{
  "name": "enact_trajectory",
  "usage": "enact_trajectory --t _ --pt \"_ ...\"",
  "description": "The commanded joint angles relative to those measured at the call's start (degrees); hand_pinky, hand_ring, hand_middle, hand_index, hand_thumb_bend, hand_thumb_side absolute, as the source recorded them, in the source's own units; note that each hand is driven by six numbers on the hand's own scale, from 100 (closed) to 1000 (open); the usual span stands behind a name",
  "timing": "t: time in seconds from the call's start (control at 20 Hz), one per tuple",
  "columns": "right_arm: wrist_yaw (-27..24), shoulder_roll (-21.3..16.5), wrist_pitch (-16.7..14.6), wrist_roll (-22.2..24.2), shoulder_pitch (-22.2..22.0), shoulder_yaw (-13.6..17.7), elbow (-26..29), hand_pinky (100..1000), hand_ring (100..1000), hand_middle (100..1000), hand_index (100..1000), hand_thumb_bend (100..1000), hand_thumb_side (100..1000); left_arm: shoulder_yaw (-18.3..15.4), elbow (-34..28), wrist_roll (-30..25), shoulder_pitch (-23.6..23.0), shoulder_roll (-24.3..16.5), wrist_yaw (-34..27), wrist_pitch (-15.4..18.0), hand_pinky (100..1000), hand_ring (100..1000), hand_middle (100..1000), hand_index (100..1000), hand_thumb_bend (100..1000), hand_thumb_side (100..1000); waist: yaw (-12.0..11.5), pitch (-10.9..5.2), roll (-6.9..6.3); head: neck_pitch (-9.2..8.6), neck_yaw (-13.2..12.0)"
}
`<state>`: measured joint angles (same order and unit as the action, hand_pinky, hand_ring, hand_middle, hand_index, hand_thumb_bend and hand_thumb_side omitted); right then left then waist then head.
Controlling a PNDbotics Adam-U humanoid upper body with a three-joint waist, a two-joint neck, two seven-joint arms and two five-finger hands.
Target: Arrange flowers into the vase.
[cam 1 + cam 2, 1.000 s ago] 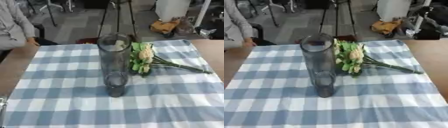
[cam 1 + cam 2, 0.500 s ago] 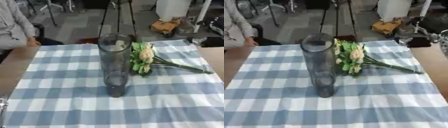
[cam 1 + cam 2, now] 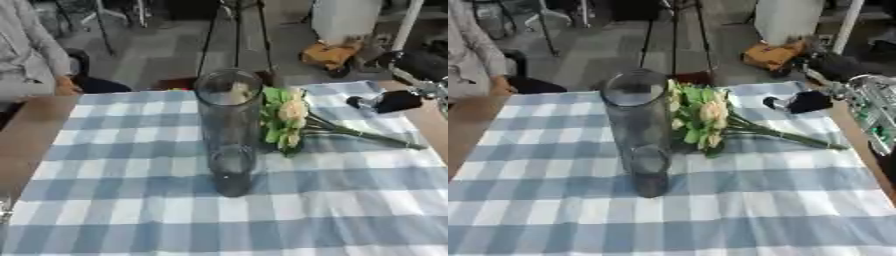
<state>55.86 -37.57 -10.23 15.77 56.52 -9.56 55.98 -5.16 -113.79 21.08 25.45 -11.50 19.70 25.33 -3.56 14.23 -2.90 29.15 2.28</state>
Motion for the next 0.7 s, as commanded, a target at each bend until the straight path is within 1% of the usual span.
enact_trajectory --t 0.05,0.1,0.2,0.3,0.35,0.4,0.55,0.7 --pt "-0.82 -0.17 -0.13 0.19 1.33 0.22 -0.35 883 908 825 908 539 806 0.17 -0.80 -0.20 0.59 -0.18 -0.26 0.03 578 771 818 917 293 1000 -0.08 -0.79 0.08 -0.45 0.34" --pt "-0.80 0.17 -0.17 0.00 1.31 0.22 -0.60 883 907 822 908 533 796 0.18 -0.80 -0.21 0.62 -0.16 -0.29 0.04 578 771 818 916 293 1000 -0.10 -0.74 0.07 -0.44 0.42" --pt "-0.86 0.87 -0.39 -0.33 1.17 0.26 -1.21 898 904 818 911 508 737 0.19 -0.80 -0.21 0.68 -0.10 -0.33 0.05 578 771 819 915 293 1000 -0.21 -0.68 0.01 -0.43 0.59" --pt "-0.99 1.35 -0.64 -0.38 0.92 0.29 -1.93 910 902 820 914 509 680 0.20 -0.80 -0.22 0.73 -0.07 -0.37 0.04 578 771 819 915 293 1000 -0.37 -0.63 -0.06 -0.46 0.78" --pt "-1.09 1.48 -0.73 -0.24 0.80 0.29 -2.23 913 902 821 915 510 666 0.21 -0.80 -0.23 0.75 -0.07 -0.39 0.03 578 771 819 914 293 1000 -0.44 -0.61 -0.10 -0.49 0.83" --pt "-1.18 1.55 -0.88 -0.02 0.66 0.25 -2.44 920 904 821 917 521 629 0.21 -0.80 -0.23 0.76 -0.07 -0.40 0.02 578 771 819 914 292 1000 -0.50 -0.57 -0.13 -0.50 0.88" --pt "-1.45 1.65 -1.41 0.89 0.39 0.23 -2.74 920 911 826 917 529 633 0.23 -0.80 -0.24 0.79 -0.05 -0.45 0.00 578 771 819 913 291 1000 -0.55 -0.46 -0.18 -0.56 0.96" --pt "-1.67 1.73 -1.83 1.84 0.19 0.26 -2.92 917 924 830 916 562 649 0.27 -0.80 -0.29 0.84 -0.04 -0.49 -0.02 578 771 819 912 290 1000 -0.55 -0.39 -0.23 -0.63 0.98"
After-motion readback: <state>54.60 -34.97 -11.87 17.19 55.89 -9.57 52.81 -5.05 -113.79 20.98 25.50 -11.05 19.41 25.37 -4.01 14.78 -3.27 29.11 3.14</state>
